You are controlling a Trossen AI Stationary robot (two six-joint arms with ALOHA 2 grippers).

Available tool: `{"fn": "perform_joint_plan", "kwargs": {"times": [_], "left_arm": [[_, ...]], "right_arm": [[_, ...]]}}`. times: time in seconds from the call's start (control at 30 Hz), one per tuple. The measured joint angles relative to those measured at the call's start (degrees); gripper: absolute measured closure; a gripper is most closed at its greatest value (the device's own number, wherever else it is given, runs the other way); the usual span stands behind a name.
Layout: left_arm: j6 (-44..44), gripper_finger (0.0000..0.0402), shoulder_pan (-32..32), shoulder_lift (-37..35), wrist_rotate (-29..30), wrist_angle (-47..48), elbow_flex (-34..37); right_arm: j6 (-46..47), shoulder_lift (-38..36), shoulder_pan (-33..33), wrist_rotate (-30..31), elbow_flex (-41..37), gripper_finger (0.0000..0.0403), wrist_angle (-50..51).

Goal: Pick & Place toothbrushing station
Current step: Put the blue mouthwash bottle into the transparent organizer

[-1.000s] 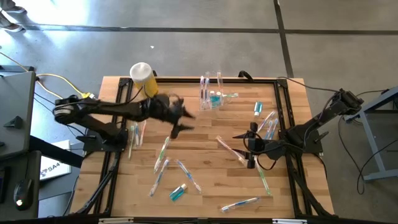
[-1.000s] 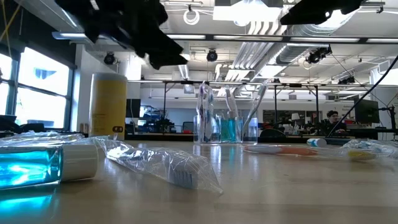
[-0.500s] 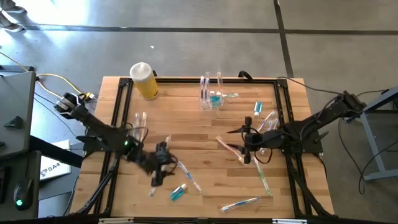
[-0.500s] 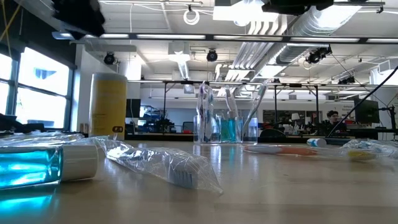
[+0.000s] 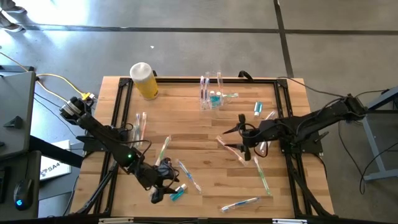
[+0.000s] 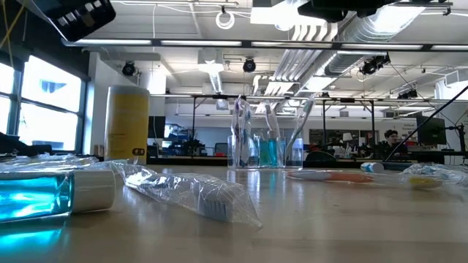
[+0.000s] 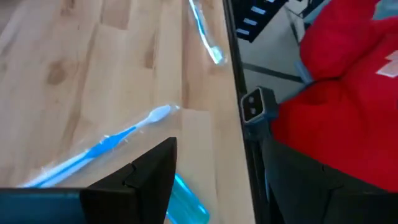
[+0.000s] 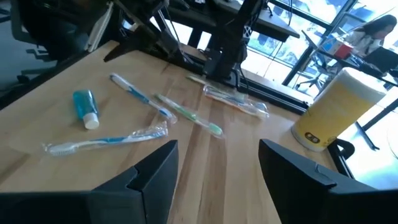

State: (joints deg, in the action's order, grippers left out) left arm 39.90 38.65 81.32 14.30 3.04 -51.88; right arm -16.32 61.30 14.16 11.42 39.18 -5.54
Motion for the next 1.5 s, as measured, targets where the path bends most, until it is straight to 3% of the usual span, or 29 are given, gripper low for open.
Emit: {"fn": "perform_joint_plan", "kwargs": {"times": [0.43, 0.8, 0.93, 1.2, 1.5], "left_arm": [[2.53, 0.0171, -0.06, 0.18, 2.57, 4.96, 0.13], [5.79, 0.0165, -0.07, 5.80, 1.25, 3.83, 0.13], [11.45, 0.0141, -0.41, 6.51, 2.30, 4.00, 0.13], [13.63, 0.0099, -0.39, 6.50, 0.70, 2.83, 0.09], [5.36, 0.0096, -0.39, 6.95, 1.46, -1.10, 0.07]], "right_arm": [[4.52, 0.00, -0.42, -0.03, 0.00, 0.0188, 0.15], [14.15, 0.01, 0.35, -0.68, 0.00, 0.0188, 0.15], [17.48, 1.45, 3.10, -1.32, 0.00, 0.0188, 0.12], [19.74, 6.19, 9.44, -0.92, 0.00, 0.0188, -6.48], [26.41, 10.70, 14.81, -0.88, 0.00, 0.0188, -12.34]]}}
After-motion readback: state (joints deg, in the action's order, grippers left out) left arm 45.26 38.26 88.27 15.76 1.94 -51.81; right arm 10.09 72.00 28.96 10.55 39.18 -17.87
